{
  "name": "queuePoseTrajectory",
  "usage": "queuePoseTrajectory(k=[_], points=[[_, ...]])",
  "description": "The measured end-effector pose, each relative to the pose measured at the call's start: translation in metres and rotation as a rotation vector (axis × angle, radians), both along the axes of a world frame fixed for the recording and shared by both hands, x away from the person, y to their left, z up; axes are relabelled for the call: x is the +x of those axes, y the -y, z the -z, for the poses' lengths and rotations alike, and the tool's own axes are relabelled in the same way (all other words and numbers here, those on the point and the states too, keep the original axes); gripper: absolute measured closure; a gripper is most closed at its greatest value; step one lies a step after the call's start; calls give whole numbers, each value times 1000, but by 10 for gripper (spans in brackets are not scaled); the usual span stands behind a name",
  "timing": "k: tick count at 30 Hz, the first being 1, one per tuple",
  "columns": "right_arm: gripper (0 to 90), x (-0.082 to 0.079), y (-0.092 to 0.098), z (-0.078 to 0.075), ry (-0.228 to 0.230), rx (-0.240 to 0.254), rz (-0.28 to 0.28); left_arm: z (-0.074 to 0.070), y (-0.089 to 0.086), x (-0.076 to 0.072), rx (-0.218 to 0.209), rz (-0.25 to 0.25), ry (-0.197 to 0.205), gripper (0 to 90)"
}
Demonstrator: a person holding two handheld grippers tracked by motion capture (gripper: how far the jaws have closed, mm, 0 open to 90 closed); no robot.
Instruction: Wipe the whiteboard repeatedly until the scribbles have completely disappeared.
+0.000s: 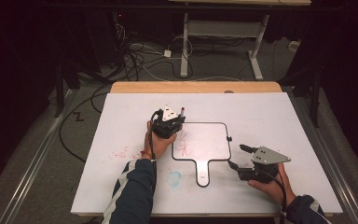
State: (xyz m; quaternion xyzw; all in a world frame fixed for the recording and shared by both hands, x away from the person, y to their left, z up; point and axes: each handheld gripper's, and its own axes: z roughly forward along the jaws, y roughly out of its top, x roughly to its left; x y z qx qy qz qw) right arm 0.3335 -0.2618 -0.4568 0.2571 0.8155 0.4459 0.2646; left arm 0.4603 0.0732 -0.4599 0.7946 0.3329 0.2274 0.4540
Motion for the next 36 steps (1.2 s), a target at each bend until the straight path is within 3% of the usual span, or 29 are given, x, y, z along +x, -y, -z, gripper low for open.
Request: queuePoseTrajectory(k=[3,5,8,10,12,15,18,20,24,26,30,32,34,36], points=[[276,0,0,0,-2,0,0,2,-4,-2,-31,-4,-9,792],[276,0,-1,1,-4,1,-2,3,0,-6,-55,21,-14,791],[276,0,-3,1,-4,-1,-7,2,11,-13,-27,66,1,791],[276,0,-3,1,-8,-4,-5,1,12,-13,-9,71,7,791],[276,0,-3,2,-5,-9,-6,1,7,-11,12,40,19,791],[276,-1,-2,1,-3,-10,-6,2,-5,-5,1,-13,15,791],[276,-1,-1,1,-4,-3,-2,4,-8,-4,-39,-16,1,792],[276,0,-2,1,-6,-5,-5,3,-4,-7,-60,19,-18,791],[276,-1,-3,1,-5,-8,-14,3,11,-18,-45,94,-4,791],[276,-1,-3,1,-5,-8,-14,2,18,-19,-26,107,12,791],[276,-1,-3,2,-9,-14,-10,-1,14,-9,41,61,25,791],[276,0,-2,2,-10,-18,-11,-2,7,-3,54,29,25,791],[276,0,-2,2,-12,-19,-10,-2,-1,2,35,5,4,791],[276,0,-2,3,-13,-15,-14,-1,-4,1,6,12,-11,791]])
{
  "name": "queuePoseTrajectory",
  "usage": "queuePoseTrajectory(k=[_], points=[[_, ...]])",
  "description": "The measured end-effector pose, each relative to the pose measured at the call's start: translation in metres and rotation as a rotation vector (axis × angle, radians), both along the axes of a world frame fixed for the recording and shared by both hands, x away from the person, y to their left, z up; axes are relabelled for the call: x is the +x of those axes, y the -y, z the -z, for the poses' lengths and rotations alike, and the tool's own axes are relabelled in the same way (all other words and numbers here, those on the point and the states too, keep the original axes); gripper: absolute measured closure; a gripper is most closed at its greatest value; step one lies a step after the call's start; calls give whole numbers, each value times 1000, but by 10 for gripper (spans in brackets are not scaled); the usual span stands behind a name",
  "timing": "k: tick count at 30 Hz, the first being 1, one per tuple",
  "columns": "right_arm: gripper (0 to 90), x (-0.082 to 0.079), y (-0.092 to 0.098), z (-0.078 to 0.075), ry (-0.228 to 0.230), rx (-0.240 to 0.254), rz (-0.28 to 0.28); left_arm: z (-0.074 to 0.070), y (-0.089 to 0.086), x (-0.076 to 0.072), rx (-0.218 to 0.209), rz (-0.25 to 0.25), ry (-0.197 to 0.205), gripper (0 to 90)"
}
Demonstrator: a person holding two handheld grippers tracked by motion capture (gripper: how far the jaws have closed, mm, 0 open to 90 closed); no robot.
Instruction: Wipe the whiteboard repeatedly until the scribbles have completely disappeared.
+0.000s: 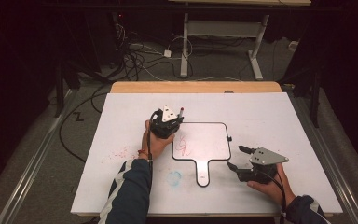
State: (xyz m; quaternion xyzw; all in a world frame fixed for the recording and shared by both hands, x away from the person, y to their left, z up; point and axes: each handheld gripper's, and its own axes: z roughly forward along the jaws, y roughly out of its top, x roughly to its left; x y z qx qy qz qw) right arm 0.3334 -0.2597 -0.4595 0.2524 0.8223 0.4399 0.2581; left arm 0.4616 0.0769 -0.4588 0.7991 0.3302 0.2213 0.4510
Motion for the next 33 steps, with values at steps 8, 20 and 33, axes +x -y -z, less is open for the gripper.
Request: queuePoseTrajectory(k=[8,20,33], points=[[276,-2,-1,-1,5,-4,-4,1,19,-29,-21,173,2,791],[276,-1,-2,1,-2,-11,-5,2,-8,-9,-28,28,-3,791],[276,-2,-2,-1,-1,-10,-18,5,5,-44,-75,167,-24,791]])
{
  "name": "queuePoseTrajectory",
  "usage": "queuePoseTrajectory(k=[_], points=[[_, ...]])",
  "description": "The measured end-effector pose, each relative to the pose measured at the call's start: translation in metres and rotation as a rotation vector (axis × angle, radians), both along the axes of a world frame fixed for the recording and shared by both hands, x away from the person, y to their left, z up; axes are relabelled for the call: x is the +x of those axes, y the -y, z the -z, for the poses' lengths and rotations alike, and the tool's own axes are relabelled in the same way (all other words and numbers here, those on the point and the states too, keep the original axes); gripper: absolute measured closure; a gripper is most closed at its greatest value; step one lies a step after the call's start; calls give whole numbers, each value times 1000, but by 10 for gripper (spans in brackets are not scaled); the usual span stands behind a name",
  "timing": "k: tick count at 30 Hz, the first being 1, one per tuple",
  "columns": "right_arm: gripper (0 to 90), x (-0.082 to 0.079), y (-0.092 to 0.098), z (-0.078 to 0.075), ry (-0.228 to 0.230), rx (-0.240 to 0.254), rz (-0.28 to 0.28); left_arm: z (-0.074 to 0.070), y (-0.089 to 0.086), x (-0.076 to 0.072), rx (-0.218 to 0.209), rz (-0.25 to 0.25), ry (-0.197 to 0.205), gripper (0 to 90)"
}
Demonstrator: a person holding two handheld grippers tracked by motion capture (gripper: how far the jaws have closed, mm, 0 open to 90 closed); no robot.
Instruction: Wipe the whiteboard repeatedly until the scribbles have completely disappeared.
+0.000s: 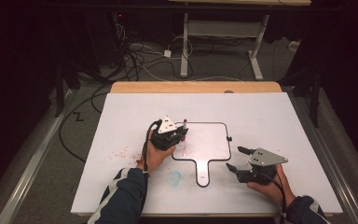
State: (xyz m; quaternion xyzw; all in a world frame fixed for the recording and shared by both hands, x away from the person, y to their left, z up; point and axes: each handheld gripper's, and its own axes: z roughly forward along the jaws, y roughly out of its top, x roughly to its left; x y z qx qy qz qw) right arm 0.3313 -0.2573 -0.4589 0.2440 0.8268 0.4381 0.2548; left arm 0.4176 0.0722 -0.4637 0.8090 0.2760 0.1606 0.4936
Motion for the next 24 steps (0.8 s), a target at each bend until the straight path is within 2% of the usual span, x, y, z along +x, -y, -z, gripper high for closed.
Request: queuePoseTrajectory(k=[1,2,4,9,11,15,22,24], points=[[276,0,0,0,-1,-1,-1,0,1,-4,3,15,6,791],[276,0,-1,0,-3,-3,0,-1,3,-6,24,26,23,791],[276,-1,-2,0,-2,-2,-5,-2,3,-6,51,34,40,791],[275,-1,-3,1,-3,-10,-8,0,-6,12,37,-50,44,790],[276,-1,-3,2,-6,-9,-7,0,-11,21,27,-94,31,791],[277,0,-2,2,-9,-8,-6,1,-18,32,22,-148,26,790],[276,1,-1,3,-12,-7,-9,0,-14,36,27,-143,23,790],[276,0,-2,2,-12,-13,-11,1,-11,36,2,-129,9,790]])
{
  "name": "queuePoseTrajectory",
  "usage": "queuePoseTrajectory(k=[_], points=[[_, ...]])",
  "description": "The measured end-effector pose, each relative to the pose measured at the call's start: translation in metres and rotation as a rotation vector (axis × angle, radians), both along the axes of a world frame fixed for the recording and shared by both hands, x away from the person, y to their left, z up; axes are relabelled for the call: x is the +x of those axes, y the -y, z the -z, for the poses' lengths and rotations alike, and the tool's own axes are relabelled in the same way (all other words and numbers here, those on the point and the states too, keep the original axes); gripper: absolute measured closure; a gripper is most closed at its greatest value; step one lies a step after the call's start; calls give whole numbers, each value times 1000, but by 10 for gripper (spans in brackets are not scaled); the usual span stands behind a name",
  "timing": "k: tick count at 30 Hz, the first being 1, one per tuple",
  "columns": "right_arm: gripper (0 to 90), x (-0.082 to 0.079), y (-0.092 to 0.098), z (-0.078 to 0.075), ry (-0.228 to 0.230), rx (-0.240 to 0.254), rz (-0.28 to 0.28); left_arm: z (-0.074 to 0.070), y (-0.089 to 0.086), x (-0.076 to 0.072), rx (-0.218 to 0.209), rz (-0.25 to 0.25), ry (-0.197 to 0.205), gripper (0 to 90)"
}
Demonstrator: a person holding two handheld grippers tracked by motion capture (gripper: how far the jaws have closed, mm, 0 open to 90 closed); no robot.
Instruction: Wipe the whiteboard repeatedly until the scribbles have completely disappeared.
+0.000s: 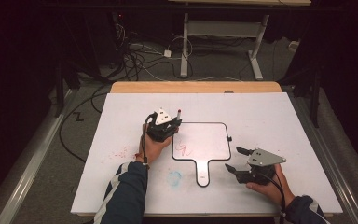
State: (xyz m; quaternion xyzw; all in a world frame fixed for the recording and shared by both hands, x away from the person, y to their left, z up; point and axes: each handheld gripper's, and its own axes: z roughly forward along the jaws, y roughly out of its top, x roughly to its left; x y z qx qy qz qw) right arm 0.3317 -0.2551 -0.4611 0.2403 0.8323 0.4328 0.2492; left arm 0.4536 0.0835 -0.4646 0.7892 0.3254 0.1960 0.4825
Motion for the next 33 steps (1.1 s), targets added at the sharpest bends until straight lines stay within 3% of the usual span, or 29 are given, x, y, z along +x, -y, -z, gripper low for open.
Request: queuePoseTrajectory(k=[7,15,20,25,26,27,33], points=[[277,-1,2,0,-2,3,-7,1,5,-18,-29,79,-24,791],[276,-1,-1,-1,1,-2,-9,0,2,-38,-12,146,-26,791],[277,-1,-1,0,1,-7,-14,-2,18,-58,19,225,-8,791],[276,-2,-1,-2,6,-8,-16,-2,30,-73,22,294,-2,791],[276,-2,0,-2,7,-5,-14,-1,35,-77,-28,281,-20,791],[277,-3,0,-2,5,-4,-10,-3,33,-75,38,302,7,791],[277,-2,0,-2,8,-7,-13,-2,23,-64,33,246,14,791]])
